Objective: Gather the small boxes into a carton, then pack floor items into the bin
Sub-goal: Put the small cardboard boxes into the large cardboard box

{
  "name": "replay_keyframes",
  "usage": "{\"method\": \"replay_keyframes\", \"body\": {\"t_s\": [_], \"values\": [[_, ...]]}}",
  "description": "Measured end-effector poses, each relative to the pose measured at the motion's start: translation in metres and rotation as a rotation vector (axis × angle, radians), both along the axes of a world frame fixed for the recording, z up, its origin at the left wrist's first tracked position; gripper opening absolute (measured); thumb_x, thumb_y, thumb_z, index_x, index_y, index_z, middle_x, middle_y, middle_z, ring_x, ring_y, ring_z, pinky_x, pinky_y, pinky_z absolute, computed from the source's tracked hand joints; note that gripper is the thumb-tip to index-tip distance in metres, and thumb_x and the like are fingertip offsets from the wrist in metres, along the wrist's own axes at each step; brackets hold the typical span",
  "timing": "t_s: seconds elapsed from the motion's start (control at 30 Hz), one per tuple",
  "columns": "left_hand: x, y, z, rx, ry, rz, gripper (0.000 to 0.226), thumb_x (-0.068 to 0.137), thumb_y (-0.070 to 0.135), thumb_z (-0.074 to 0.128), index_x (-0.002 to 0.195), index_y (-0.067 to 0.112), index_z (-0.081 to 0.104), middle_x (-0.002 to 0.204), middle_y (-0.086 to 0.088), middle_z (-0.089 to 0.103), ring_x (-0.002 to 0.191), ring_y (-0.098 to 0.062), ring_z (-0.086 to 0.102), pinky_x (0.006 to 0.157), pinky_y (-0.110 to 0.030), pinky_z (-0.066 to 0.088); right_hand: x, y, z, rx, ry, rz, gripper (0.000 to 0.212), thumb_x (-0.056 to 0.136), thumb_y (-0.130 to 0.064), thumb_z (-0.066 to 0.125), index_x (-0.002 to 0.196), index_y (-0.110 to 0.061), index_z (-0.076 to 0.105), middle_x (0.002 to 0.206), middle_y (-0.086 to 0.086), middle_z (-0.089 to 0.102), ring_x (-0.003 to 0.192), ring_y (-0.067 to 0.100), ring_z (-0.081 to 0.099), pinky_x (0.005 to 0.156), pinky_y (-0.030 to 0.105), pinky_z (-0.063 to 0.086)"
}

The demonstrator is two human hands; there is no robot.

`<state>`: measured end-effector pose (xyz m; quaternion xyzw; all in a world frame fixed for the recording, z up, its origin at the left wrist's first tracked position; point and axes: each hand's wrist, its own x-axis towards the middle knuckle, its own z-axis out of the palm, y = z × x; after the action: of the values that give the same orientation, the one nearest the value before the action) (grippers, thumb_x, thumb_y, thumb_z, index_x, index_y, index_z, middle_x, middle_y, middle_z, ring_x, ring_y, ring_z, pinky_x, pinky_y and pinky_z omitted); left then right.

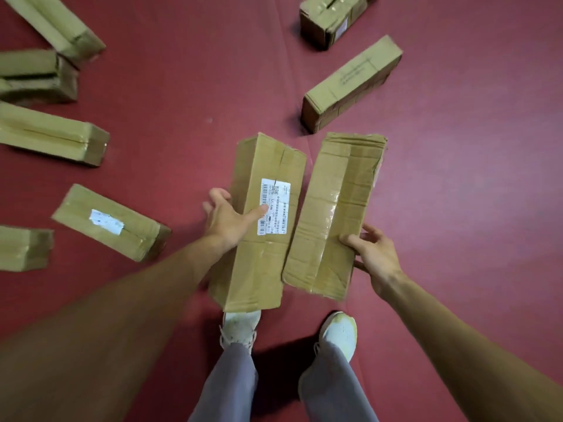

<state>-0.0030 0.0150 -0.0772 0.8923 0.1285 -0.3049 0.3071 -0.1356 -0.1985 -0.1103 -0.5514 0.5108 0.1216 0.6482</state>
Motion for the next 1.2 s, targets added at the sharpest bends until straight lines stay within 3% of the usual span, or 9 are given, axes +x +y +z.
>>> {"method": "replay_keyframes", "body": {"t_s": [0.23,0.33,0.5,0.67,0.73,0.8,0.93,1.1,1.2], "values": [[-0.005,0.048,0.229,-0.134,-0.021,0.384,0.053,0.085,0.043,0.061,0.125,0.016,0.040,0.114,0.001,0.052,0.095,-0.021,0.050,0.075,-0.028,0.035,0.023,0.041,0.217,-0.070,-0.058,0.206,0.067,0.065,-0.022,0.086,0.123,-0.009,0.055,0.108,0.004,0.069,0.096,0.017,0.068,0.089,0.037,0.055],[-0.021,0.091,0.314,-0.200,-0.050,0.508,0.062,0.078,0.034,0.069,0.131,0.016,0.042,0.120,0.001,0.059,0.098,-0.018,0.056,0.078,-0.027,0.041,0.033,0.079,0.298,-0.084,-0.129,0.286,0.067,0.066,-0.030,0.085,0.124,-0.010,0.057,0.109,0.004,0.069,0.097,0.016,0.068,0.091,0.036,0.054],[-0.054,0.192,0.418,-0.239,-0.110,0.683,0.074,0.068,0.035,0.079,0.130,0.015,0.044,0.117,-0.001,0.063,0.103,-0.019,0.060,0.087,-0.031,0.048,0.046,0.157,0.401,-0.067,-0.227,0.432,0.029,0.077,-0.029,0.077,0.098,-0.021,0.061,0.098,-0.006,0.069,0.091,0.013,0.068,0.084,0.030,0.053],[-0.085,0.322,0.473,-0.306,-0.211,0.885,0.052,0.066,0.035,0.082,0.109,0.013,0.062,0.104,-0.003,0.069,0.085,-0.013,0.064,0.062,-0.023,0.046,0.056,0.269,0.454,-0.061,-0.214,0.553,0.050,0.073,-0.012,0.072,0.119,-0.011,0.055,0.103,0.002,0.070,0.093,0.020,0.067,0.077,0.033,0.055],[-0.101,0.379,0.490,-0.316,-0.250,0.967,0.049,0.065,0.038,0.083,0.101,0.017,0.058,0.104,-0.002,0.064,0.092,-0.017,0.062,0.076,-0.029,0.050,0.058,0.324,0.469,-0.064,-0.217,0.633,0.063,0.063,-0.010,0.074,0.123,-0.009,0.053,0.104,0.003,0.070,0.093,0.020,0.067,0.074,0.031,0.054],[-0.118,0.438,0.505,-0.334,-0.249,1.007,0.068,0.057,0.049,0.083,0.110,0.022,0.050,0.111,-0.003,0.058,0.100,-0.021,0.059,0.089,-0.039,0.050,0.058,0.385,0.485,-0.092,-0.224,0.709,0.073,0.058,-0.010,0.077,0.126,-0.007,0.053,0.108,0.004,0.070,0.096,0.022,0.067,0.083,0.036,0.055],[-0.150,0.552,0.533,-0.405,-0.297,1.048,0.060,0.065,0.043,0.082,0.112,0.019,0.053,0.097,0.002,0.064,0.088,-0.016,0.063,0.076,-0.029,0.050,0.062,0.499,0.515,-0.140,-0.265,0.807,0.073,0.066,-0.013,0.084,0.129,-0.007,0.049,0.111,0.004,0.065,0.103,0.024,0.064,0.096,0.043,0.050],[-0.174,0.671,0.567,-0.359,-0.290,1.119,0.058,0.057,0.058,0.079,0.098,0.018,0.067,0.092,-0.001,0.074,0.085,-0.022,0.070,0.087,-0.038,0.055,0.074,0.605,0.547,-0.112,-0.325,0.863,0.086,0.058,-0.034,0.088,0.130,-0.007,0.048,0.112,0.003,0.065,0.104,0.024,0.063,0.096,0.045,0.051],[-0.168,0.717,0.579,-0.373,-0.281,1.117,0.033,0.078,0.048,0.069,0.080,0.015,0.065,0.067,0.001,0.065,0.058,-0.016,0.059,0.076,-0.025,0.047,0.094,0.652,0.560,-0.110,-0.361,0.887,0.089,0.061,-0.040,0.086,0.133,-0.009,0.045,0.121,0.009,0.062,0.104,0.026,0.063,0.094,0.046,0.052]]}}
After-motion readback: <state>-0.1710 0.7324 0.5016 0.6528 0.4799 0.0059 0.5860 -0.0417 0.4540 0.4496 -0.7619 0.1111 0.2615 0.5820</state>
